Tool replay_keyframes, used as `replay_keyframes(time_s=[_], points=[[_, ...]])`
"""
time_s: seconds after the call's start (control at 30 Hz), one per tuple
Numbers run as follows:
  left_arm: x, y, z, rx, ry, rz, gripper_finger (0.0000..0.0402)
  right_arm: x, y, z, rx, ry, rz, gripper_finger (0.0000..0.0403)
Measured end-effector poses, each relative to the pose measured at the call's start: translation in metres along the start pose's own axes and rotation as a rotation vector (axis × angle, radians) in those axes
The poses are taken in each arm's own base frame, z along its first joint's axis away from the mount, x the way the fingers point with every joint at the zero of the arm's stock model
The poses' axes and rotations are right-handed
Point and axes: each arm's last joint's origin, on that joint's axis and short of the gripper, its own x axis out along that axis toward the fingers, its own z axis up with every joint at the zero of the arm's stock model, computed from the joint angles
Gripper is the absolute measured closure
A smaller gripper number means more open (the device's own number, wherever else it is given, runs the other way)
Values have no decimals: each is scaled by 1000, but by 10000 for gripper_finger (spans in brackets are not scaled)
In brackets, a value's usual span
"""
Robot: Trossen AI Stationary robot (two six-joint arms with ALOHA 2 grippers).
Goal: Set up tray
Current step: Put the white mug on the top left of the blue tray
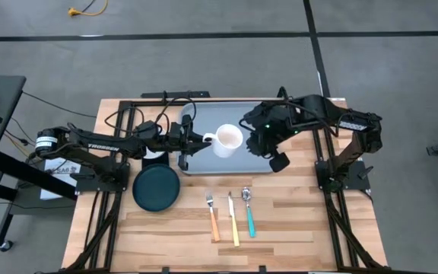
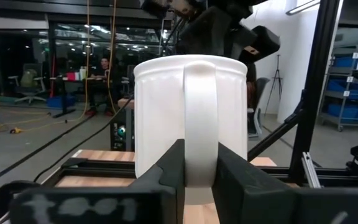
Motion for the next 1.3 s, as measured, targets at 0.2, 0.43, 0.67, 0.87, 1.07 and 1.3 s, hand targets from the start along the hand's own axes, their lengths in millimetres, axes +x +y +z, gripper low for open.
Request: replay_keyframes(time_s=[0.2, 0.43, 0.67, 0.87, 1.07, 1.3], points=[[0, 0, 0, -1, 0, 0, 369, 0, 0, 8, -42, -62, -35, 303], [0, 0, 0, -5, -3, -7, 365, 6, -5, 9, -52, -56, -48, 257], [0, -1, 2, -10, -14, -32, 364, 24, -9, 11, -67, 27, -72, 247], [0, -1, 3, -8, -26, -32, 367, 42, -13, 13, -104, 77, -54, 268], [0, -1, 4, -23, -31, -24, 362, 46, -13, 12, -146, 118, -71, 349], [1, -1, 5, -40, -38, -17, 355, 41, -13, 13, -159, 109, -61, 387]])
